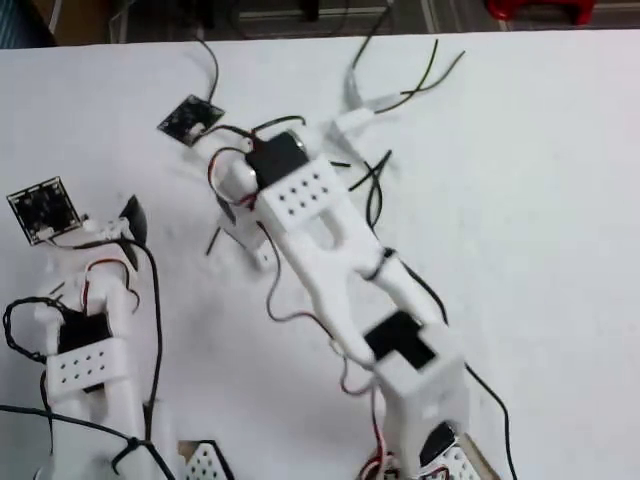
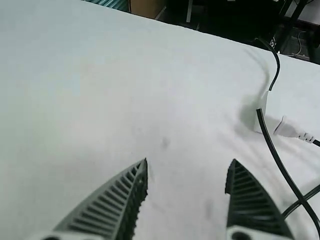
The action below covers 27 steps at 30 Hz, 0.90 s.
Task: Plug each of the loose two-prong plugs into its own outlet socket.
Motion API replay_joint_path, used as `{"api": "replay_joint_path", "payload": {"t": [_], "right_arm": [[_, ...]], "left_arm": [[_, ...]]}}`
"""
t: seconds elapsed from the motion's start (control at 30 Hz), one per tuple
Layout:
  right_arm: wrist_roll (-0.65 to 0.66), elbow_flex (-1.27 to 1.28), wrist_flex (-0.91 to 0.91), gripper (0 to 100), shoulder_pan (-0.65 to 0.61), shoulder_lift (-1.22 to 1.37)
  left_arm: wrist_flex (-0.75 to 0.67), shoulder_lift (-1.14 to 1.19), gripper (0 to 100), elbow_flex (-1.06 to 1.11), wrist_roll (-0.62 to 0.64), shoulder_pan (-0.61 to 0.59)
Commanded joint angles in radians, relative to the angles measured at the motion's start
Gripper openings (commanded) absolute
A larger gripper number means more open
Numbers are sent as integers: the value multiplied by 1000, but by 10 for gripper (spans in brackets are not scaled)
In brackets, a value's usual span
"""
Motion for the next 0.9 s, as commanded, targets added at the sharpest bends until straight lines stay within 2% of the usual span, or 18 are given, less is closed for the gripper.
{"api": "replay_joint_path", "payload": {"t": [0.0, 0.13, 0.53, 0.87], "right_arm": [[-17, -124, 30, 19, -7, 128], [-80, -152, 28, 19, 2, 197], [-83, -184, 31, 19, 81, 308], [-132, -81, 31, 19, 2, 228]], "left_arm": [[-6, -8, 252, -5, 0, -7], [-6, -8, 252, -5, 0, -7], [-6, -8, 252, -5, 0, -7], [-6, -8, 252, -5, 0, -7]]}}
